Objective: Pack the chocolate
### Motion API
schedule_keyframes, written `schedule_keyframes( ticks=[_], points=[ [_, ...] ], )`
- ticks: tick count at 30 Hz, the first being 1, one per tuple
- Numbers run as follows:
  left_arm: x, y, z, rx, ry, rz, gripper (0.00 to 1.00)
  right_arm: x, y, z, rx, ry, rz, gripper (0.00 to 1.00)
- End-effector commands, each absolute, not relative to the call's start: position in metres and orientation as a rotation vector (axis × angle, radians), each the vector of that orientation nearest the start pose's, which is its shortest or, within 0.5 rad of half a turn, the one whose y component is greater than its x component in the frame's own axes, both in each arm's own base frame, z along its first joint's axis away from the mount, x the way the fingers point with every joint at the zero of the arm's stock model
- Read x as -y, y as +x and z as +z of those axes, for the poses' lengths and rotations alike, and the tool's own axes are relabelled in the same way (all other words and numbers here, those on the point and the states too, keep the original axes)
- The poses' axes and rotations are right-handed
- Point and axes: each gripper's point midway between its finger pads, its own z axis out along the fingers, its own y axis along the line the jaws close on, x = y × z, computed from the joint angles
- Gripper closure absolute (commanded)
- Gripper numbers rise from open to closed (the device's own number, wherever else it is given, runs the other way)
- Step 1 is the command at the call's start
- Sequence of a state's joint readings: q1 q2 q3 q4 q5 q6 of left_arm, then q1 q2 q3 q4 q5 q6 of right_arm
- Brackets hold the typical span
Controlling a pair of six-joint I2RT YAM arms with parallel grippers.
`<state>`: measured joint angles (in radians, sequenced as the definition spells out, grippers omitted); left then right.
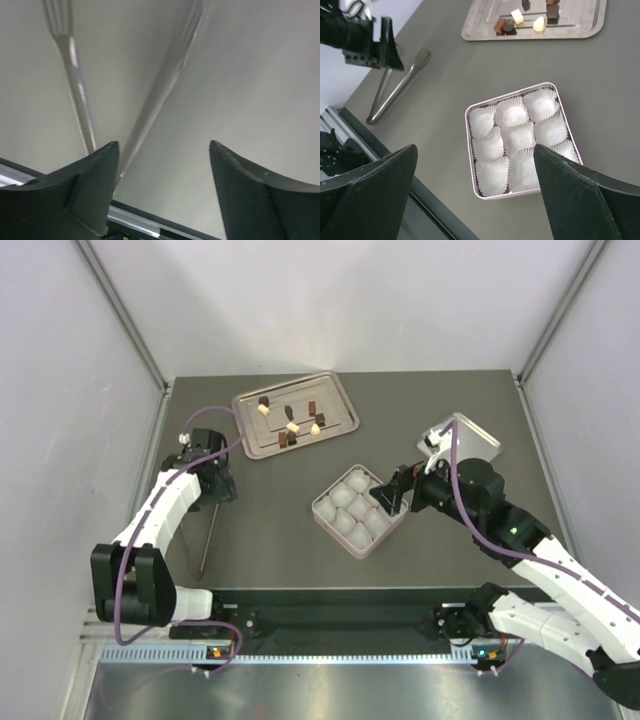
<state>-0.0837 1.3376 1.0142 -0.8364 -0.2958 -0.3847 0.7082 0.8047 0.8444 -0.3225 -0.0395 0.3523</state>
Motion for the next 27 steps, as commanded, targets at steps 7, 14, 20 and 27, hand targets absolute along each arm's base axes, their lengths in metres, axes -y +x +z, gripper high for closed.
schedule_keyframes(
  ticks=[7,14,20,27],
  points=[
    [-0.003,0.296,0.070,-2.665,-0.508,0.201,0.34,-0.201,0.211,0.295,-1.800,-0.322,0.778,0.00],
    [-0.002,0.315,0.044,-2.711,-0.518,0.212,0.43,-0.189,0.212,0.292,-1.816,-0.299,0.715,0.00],
    [-0.004,0.339,0.044,-2.689,-0.485,0.211,0.77,-0.184,0.212,0.293,-1.815,-0.298,0.691,0.00],
    [-0.012,0.379,0.057,-2.663,-0.408,0.246,0.93,-0.187,0.217,0.287,-1.840,-0.303,0.675,0.00]
  ],
)
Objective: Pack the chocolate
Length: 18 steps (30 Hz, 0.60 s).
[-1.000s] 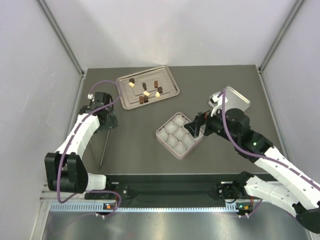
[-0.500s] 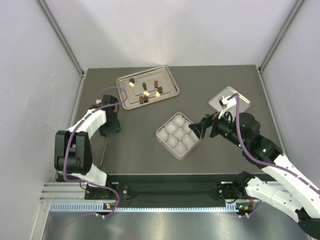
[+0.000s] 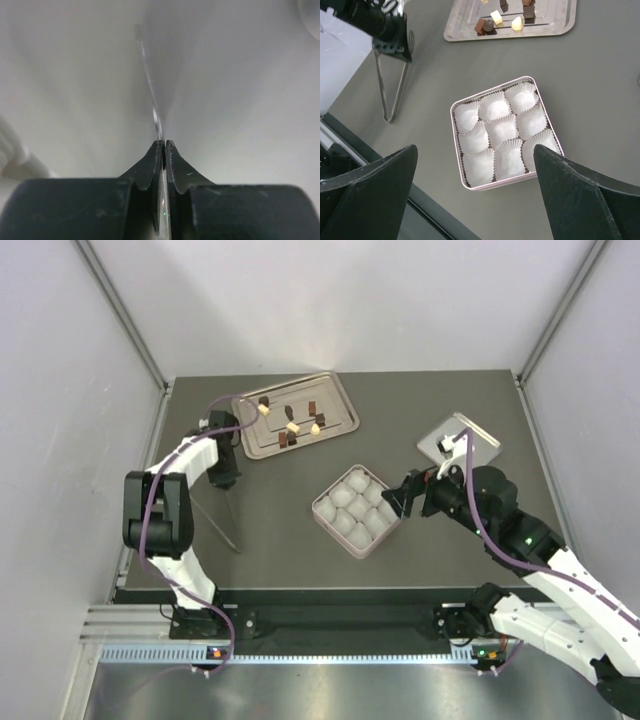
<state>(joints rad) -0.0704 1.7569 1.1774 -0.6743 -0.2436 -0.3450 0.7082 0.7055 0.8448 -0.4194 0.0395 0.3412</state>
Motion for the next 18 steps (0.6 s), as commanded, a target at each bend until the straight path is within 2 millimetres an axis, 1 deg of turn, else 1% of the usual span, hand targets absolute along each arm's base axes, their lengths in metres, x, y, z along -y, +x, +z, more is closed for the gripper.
schedule_keyframes(
  ticks=[1,3,5,6,9,10,11,12,13,14,15,16,17,18],
  points=[
    [-0.014,0.383,0.053,-2.675,-0.391,0.239,0.94,-0.188,0.217,0.287,-1.843,-0.302,0.677,0.00],
    [-0.016,0.392,0.056,-2.662,-0.375,0.240,0.95,-0.188,0.217,0.286,-1.845,-0.303,0.676,0.00],
    [-0.021,0.399,0.055,-2.660,-0.371,0.264,0.92,-0.186,0.217,0.287,-1.842,-0.298,0.672,0.00],
    [-0.022,0.401,0.056,-2.661,-0.375,0.263,0.88,-0.186,0.217,0.286,-1.843,-0.301,0.671,0.00],
    [-0.020,0.402,0.060,-2.659,-0.388,0.254,0.71,-0.183,0.215,0.288,-1.836,-0.301,0.663,0.00],
    [-0.019,0.401,0.064,-2.655,-0.405,0.245,0.54,-0.182,0.215,0.289,-1.833,-0.297,0.660,0.00],
    [-0.019,0.401,0.068,-2.650,-0.415,0.242,0.47,-0.181,0.214,0.291,-1.829,-0.295,0.661,0.00],
    [-0.019,0.401,0.078,-2.628,-0.428,0.234,0.41,-0.180,0.214,0.291,-1.830,-0.294,0.659,0.00],
    [-0.019,0.402,0.085,-2.609,-0.460,0.233,0.26,-0.180,0.212,0.293,-1.827,-0.294,0.661,0.00],
    [-0.024,0.395,0.090,-2.611,-0.488,0.269,0.01,-0.179,0.211,0.294,-1.823,-0.295,0.664,0.00],
    [-0.025,0.392,0.104,-2.577,-0.523,0.269,0.01,-0.179,0.211,0.294,-1.823,-0.293,0.665,0.00],
    [-0.024,0.386,0.108,-2.562,-0.588,0.255,0.01,-0.178,0.210,0.294,-1.822,-0.291,0.667,0.00],
    [-0.022,0.380,0.113,-2.553,-0.614,0.238,0.01,-0.178,0.209,0.295,-1.819,-0.287,0.674,0.00],
    [-0.021,0.373,0.129,-2.502,-0.648,0.216,0.01,-0.178,0.208,0.294,-1.823,-0.288,0.679,0.00]
  ],
)
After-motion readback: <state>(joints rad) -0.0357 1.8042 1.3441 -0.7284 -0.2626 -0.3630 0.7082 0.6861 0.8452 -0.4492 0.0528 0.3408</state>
